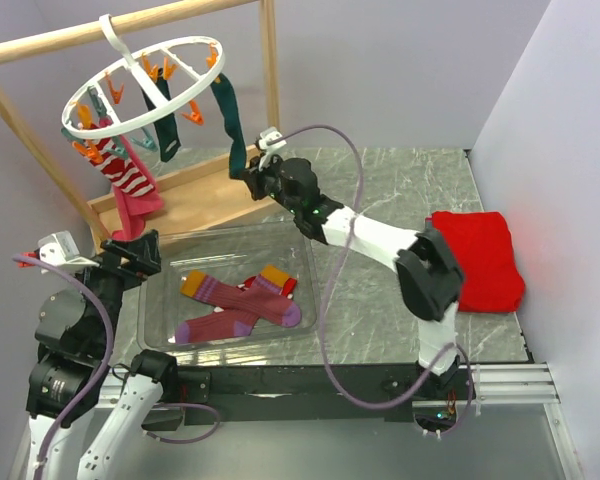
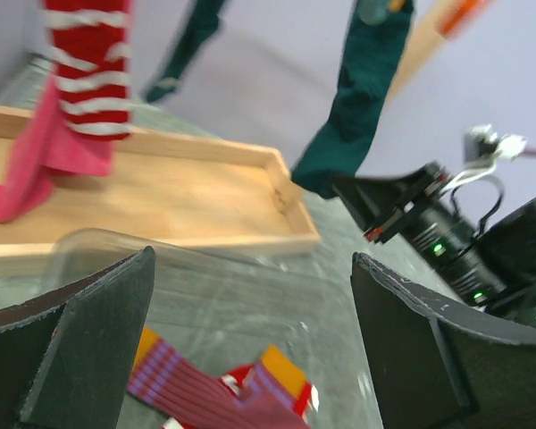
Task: Remove the socks clipped to the hanger
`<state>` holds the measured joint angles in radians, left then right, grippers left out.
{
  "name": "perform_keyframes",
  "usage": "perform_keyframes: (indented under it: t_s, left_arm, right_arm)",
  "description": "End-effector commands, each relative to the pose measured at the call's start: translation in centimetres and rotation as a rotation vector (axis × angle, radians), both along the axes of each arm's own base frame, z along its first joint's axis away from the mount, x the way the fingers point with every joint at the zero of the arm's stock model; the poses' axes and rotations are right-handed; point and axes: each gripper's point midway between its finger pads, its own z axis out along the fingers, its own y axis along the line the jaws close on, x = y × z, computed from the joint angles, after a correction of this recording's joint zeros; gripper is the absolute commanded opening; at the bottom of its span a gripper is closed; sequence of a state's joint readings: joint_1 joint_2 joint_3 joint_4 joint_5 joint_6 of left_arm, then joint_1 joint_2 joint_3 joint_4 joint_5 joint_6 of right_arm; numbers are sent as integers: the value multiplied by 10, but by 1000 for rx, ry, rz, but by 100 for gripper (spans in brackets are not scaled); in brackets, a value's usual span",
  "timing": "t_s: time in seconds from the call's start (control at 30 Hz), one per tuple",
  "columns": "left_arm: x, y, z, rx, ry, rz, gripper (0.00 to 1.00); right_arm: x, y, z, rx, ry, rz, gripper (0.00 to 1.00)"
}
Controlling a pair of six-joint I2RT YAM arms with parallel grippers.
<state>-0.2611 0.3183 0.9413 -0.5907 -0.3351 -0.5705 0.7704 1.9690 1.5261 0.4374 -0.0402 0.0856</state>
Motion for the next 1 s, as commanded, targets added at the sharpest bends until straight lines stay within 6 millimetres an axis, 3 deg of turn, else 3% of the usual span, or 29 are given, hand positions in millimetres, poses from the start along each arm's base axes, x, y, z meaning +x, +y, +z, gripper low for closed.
perform_keyframes:
  t_s: [0.0, 0.3, 0.47, 0.67, 0.77, 0.8, 0.87, 0.9, 0.97]
  left_arm:
    - [-17, -28, 21, -15, -33, -177, 95]
    - [-39, -76, 55, -69, -76, -468, 95]
    - [-40, -102, 78, -110, -135, -613, 94]
    - [-22, -123, 110, -169, -171, -709, 93]
    - [1, -126, 114, -159, -158, -689, 92]
    - [19, -128, 108, -150, -122, -673, 92]
    - [26, -130, 117, -141, -100, -675, 90]
    - [39, -136, 113, -144, -68, -684, 89]
    - [41, -142, 126, -148, -87, -723, 87]
  right_arm:
    - [-47, -17, 51, 52, -12, 7, 0]
    - [-120, -34, 54, -12, 66, -28, 0]
    - [-152, -42, 52, -4, 132, -39, 0]
    - [-183, -49, 57, 15, 155, -28, 0]
    - [-195, -53, 63, 28, 153, -34, 0]
    - [-198, -55, 66, 34, 152, -35, 0]
    - [-206, -55, 67, 34, 162, -34, 0]
    - [-210, -55, 71, 40, 163, -27, 0]
    - [-222, -51, 71, 40, 167, -13, 0]
